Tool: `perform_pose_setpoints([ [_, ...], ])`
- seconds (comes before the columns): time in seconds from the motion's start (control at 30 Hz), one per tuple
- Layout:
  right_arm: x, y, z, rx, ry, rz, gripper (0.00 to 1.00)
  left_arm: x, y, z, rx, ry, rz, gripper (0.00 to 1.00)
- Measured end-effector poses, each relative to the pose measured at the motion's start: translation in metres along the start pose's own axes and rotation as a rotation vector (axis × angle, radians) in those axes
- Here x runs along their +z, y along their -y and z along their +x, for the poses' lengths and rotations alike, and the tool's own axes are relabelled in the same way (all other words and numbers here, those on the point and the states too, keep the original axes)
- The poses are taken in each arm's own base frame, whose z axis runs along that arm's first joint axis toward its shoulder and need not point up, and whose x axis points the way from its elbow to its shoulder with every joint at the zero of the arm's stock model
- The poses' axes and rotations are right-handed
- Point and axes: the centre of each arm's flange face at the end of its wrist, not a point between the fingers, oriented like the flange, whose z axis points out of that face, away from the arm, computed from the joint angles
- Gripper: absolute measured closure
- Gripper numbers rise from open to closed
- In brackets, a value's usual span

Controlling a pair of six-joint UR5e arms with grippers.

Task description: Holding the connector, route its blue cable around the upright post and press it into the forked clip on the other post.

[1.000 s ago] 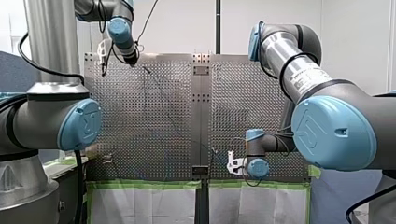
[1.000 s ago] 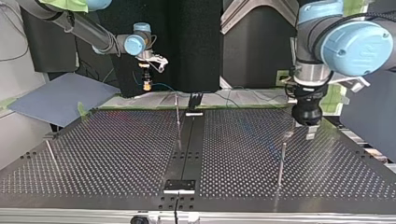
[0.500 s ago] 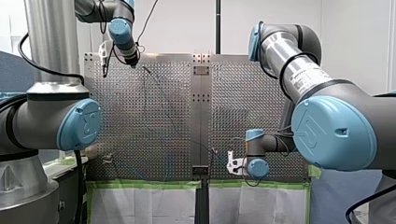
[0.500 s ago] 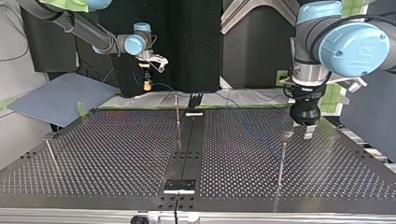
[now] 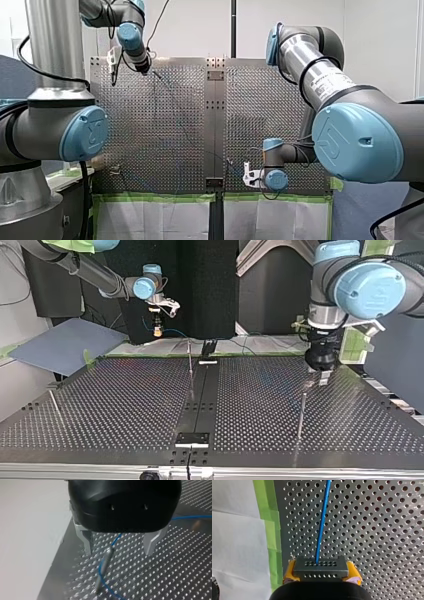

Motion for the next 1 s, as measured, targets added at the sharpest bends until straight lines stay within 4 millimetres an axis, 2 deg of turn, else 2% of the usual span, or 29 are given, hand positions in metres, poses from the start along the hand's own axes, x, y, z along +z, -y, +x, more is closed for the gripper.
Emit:
perform_pose_setpoints([
  [0.6, 0.0, 0.007, 0.001, 0.019, -0.01, 0.04, 1.0, -0.005, 0.032, 0.014, 0.183, 0.048, 0.128, 0.0],
  [1.0, 0.0, 0.01, 0.001, 0.04, -0.019, 0.065, 1.0, 0.011, 0.068, 0.064, 0.253, 0.01, 0.151, 0.0],
])
